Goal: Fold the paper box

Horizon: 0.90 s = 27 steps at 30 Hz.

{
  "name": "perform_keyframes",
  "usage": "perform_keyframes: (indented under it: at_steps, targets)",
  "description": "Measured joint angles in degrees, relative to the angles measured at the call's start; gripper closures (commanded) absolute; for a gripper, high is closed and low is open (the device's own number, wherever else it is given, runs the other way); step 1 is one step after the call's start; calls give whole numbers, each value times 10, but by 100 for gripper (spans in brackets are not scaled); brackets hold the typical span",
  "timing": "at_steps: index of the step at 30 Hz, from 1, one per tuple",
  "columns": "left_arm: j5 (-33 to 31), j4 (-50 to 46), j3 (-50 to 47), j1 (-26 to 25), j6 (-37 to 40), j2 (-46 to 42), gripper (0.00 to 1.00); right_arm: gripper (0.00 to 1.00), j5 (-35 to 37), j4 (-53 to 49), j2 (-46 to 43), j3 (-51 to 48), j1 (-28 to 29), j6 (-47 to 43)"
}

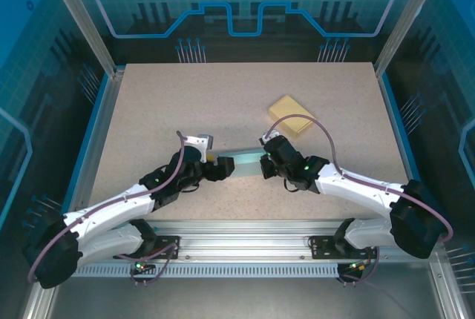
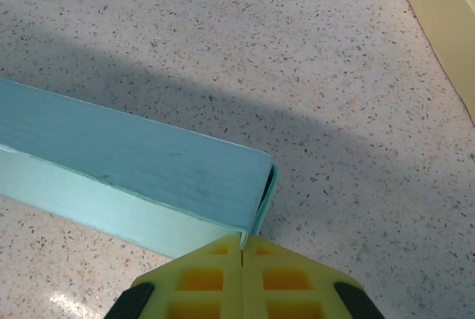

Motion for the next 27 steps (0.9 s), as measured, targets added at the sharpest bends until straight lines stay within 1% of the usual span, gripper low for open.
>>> perform_keyframes:
  at_steps: [5, 8, 13, 15, 17, 20, 23, 27]
  targets:
    - [-35, -10, 5, 3, -33, 7, 9, 100, 5, 3, 3, 0, 3, 0]
    - [-39, -9, 10, 7, -46, 27, 8, 100, 6, 3, 4, 1, 3, 0]
    - [-37, 9, 14, 22, -68, 63, 8, 100, 9, 4, 6, 3, 5, 0]
    - [-37, 19, 14, 25, -73, 71, 13, 100, 12, 2, 7, 3, 7, 0]
    - [-33, 25, 14, 27, -79, 76, 22, 100, 15, 2, 8, 5, 8, 0]
    - [-28, 31, 14, 28, -88, 80, 30, 100, 18, -4, 10, 9, 10, 2]
    - [-20, 42, 12, 28, -97, 83, 34, 99, 20, -14, 10, 13, 12, 7]
    - [-7, 73, -5, 29, -105, 92, 35, 90, 20, -24, 10, 16, 12, 14]
